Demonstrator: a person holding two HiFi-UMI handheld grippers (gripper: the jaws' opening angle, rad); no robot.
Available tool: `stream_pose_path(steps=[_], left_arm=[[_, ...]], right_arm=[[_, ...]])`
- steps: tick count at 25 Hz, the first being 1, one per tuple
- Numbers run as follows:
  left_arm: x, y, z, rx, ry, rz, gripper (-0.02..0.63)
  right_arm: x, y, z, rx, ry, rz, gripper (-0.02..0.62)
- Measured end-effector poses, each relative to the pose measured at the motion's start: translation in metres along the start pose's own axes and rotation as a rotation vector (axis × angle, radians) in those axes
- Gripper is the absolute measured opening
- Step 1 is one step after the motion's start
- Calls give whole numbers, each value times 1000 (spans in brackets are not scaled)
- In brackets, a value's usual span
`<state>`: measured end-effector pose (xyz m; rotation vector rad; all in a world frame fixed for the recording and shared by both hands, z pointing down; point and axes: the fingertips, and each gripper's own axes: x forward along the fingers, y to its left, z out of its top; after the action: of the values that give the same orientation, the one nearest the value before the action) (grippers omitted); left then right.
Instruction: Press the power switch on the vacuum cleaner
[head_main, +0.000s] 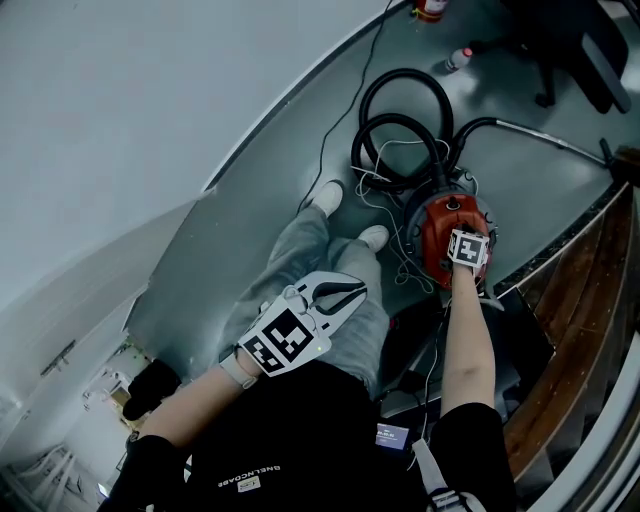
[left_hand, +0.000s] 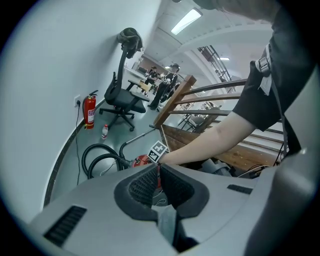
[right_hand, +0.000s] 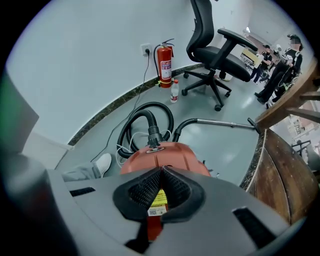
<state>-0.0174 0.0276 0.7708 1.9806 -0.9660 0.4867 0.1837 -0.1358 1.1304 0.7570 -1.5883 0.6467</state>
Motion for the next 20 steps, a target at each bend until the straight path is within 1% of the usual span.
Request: stream_pose_path(steps=[5,7,9,13,16,20], left_arm=[[-12,-1,10,12,-2,1,15],[-22,3,17,33,1,17,15],[-31,10,24,37,-10,35,15],[-44,18,39,38,-47,45,15],[-52,19,45,56,-53,49,15],[-63,13,52,77,-55,35,15]], right_arm=[[-23,23,12,-54,-5,44,26],[-36,34,19,-53,-10,69,26],[-50,43,25,-50,-20,85,26],[-81,59,38,-51,-56,112,26],[-106,76,46,-56,-100,158,26],[-154,96,53,-46,-148,186,26]])
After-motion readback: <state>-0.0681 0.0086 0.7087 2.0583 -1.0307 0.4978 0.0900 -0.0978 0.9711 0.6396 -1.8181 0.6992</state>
